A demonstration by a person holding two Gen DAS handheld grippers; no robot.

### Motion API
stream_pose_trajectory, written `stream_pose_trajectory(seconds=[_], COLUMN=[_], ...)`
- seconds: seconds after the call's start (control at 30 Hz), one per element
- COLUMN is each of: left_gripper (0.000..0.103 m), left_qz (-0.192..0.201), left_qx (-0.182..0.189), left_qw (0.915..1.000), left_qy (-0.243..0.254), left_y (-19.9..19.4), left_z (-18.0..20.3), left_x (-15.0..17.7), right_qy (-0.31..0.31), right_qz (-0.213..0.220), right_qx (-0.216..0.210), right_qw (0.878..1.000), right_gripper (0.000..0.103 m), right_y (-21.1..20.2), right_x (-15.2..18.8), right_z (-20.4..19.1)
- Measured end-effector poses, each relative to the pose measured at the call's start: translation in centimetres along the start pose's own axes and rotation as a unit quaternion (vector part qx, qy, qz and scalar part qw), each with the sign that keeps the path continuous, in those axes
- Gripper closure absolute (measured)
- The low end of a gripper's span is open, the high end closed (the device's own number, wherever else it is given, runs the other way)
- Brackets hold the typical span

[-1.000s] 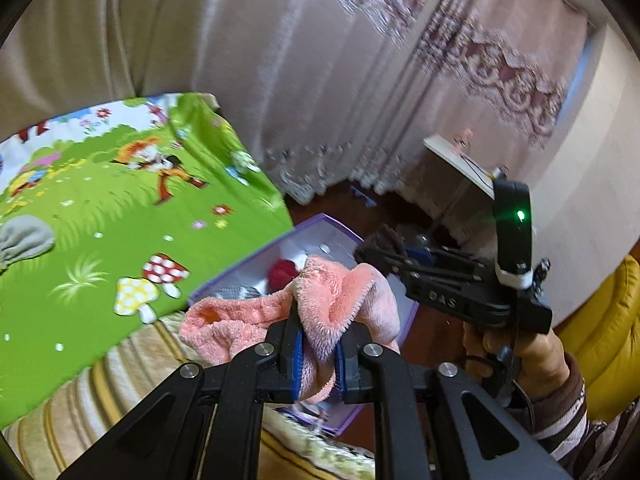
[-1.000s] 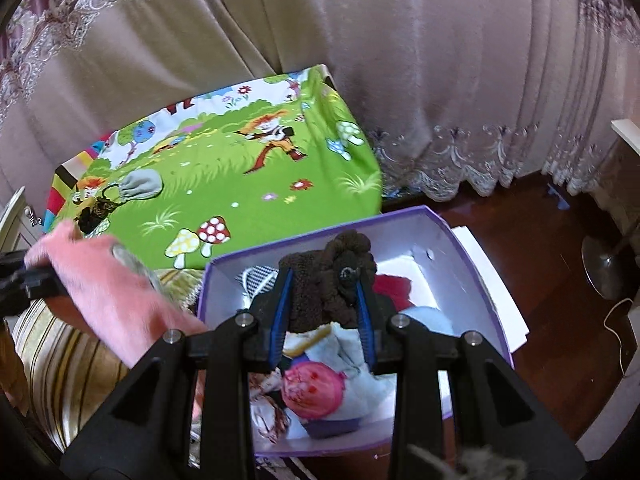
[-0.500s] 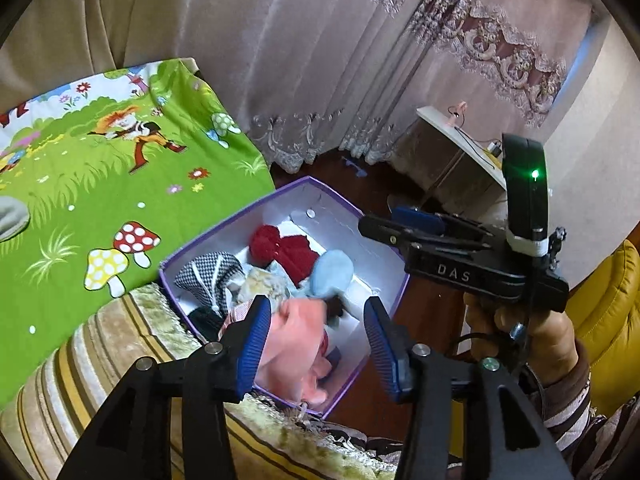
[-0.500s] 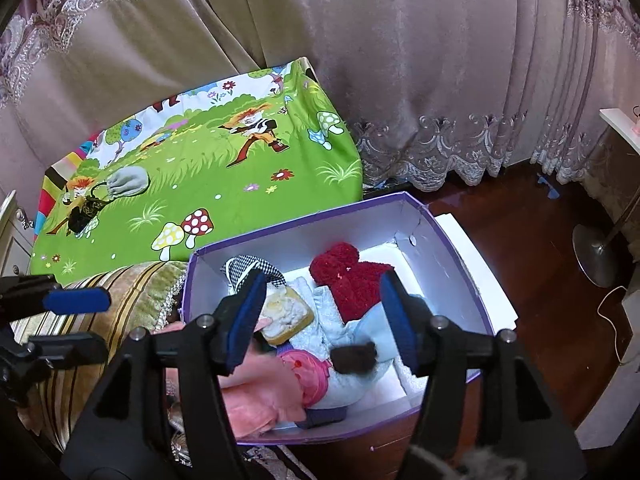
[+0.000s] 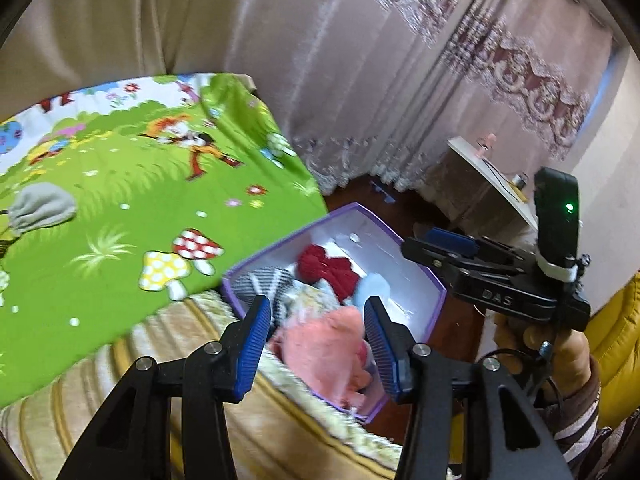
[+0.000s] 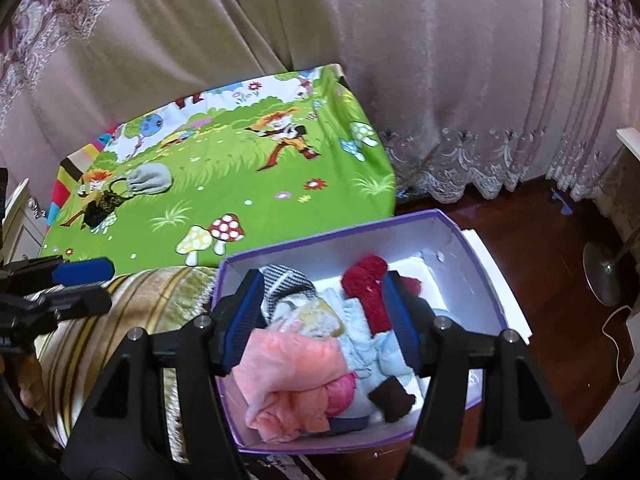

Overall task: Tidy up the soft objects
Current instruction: 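Move both open tools back over the remaining soft items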

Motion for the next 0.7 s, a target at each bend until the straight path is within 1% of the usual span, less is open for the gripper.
stream_pose_trajectory(seconds=[0.13,0.3,0.4,0.57,0.7], left_gripper=[0.053,0.053,0.053,0.053,0.053], left_qz=[0.018,0.031,0.04,0.05,0.058], left_qx=[-0.021,-0.038,-0.053,-0.077,-0.095], left_qw=[0.9994,0.9979,0.996,0.9923,0.9884], left_qy=[-0.019,-0.043,-0.059,-0.084,-0.103], left_y=[-1.4,-2.9,-4.1,-5.6,-6.9], left_z=[-2.5,-5.6,-8.0,-11.3,-14.0], left_x=[0.0,0.5,1.0,1.7,2.3], right_qy=[-0.012,-0.027,-0.04,-0.072,-0.089], right_qz=[0.006,0.013,0.011,0.007,0.0], right_qx=[-0.014,-0.03,-0.039,-0.039,-0.052], right_qw=[1.0,0.999,0.998,0.997,0.995], right_gripper=[0.037,0.037,0.037,0.037,0.037], right_y=[0.1,0.2,0.5,1.2,2.1], right_x=[-0.8,-1.9,-2.3,-3.0,-3.6], right_z=[-1.9,-4.5,-6.1,-9.1,-11.3])
Point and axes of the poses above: each gripper's, at about its wrist camera, not at the fingertips, and y roughly the way its jaws point, z to its right, x to its underside, the point moved 4 cm from there along y, roughly the way its jaws point, and after that the axes turned 11 degrees about -z, right-handed, at the moved point
